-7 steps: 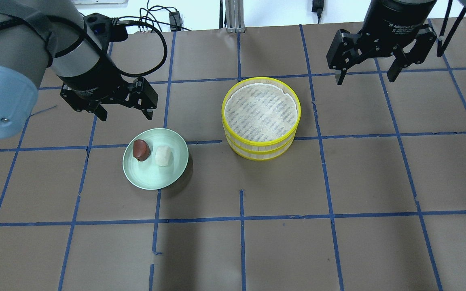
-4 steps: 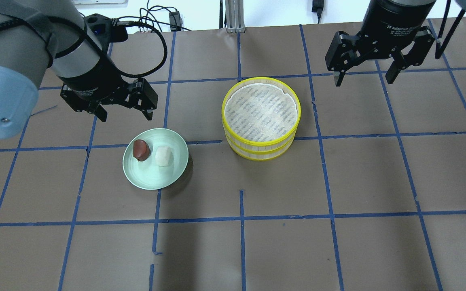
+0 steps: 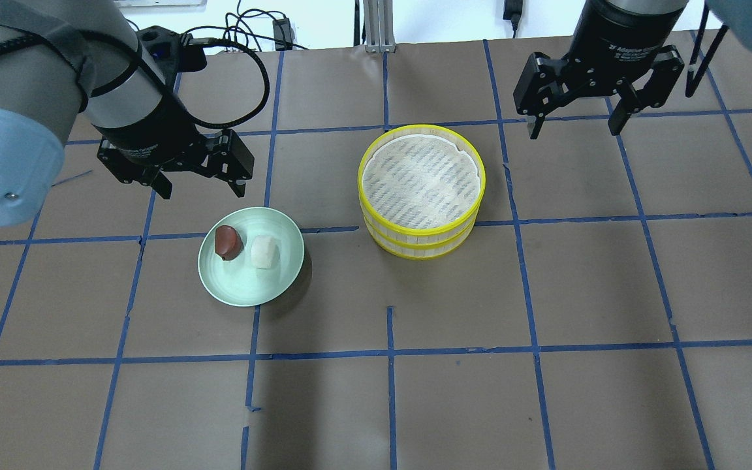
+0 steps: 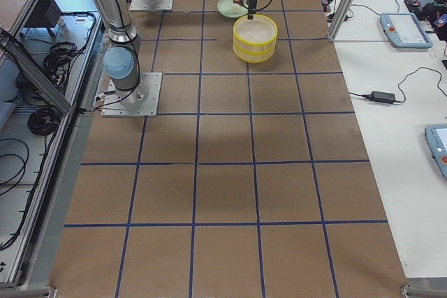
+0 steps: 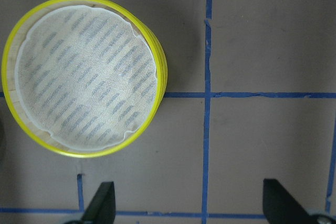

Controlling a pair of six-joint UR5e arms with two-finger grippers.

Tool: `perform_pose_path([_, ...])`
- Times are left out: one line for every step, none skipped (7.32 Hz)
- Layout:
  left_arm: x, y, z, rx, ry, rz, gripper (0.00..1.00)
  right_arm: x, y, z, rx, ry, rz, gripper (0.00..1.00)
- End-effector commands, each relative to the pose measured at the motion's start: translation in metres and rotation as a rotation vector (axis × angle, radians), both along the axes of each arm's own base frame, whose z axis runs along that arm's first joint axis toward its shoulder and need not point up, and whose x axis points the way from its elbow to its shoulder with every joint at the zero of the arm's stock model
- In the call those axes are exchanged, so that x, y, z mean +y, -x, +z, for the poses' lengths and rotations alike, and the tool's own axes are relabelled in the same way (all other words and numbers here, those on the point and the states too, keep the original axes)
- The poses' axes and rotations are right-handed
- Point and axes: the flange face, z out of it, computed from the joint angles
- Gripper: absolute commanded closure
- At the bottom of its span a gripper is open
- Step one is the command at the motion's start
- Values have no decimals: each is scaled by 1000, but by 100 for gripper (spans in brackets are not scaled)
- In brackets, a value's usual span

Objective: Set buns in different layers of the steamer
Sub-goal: 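Move the right gripper toward the yellow-rimmed steamer stack, then lower the right gripper onto the steamer rim and grasp the upper layer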

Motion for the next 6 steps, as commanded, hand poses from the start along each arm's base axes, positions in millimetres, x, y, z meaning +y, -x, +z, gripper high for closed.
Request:
perform_pose_path([0,0,0,0,1,1,0,-34,-6,-49,-13,58,2,0])
perform_pose_path([0,0,0,0,2,1,0,-40,-14,-69,-14,38,1,0])
perform_pose_path([0,0,0,0,3,1,0,-47,-35,-99,-14,25,-4,0])
perform_pose_path([0,0,0,0,4,1,0,-61,-46,-124,-17,59,1,0])
perform_pose_path([0,1,0,0,4,2,0,-65,-46,-151,-12,20,4,0])
perform_pose_path([0,1,1,0,6,4,0,-65,-46,-164,-12,33,-1,2])
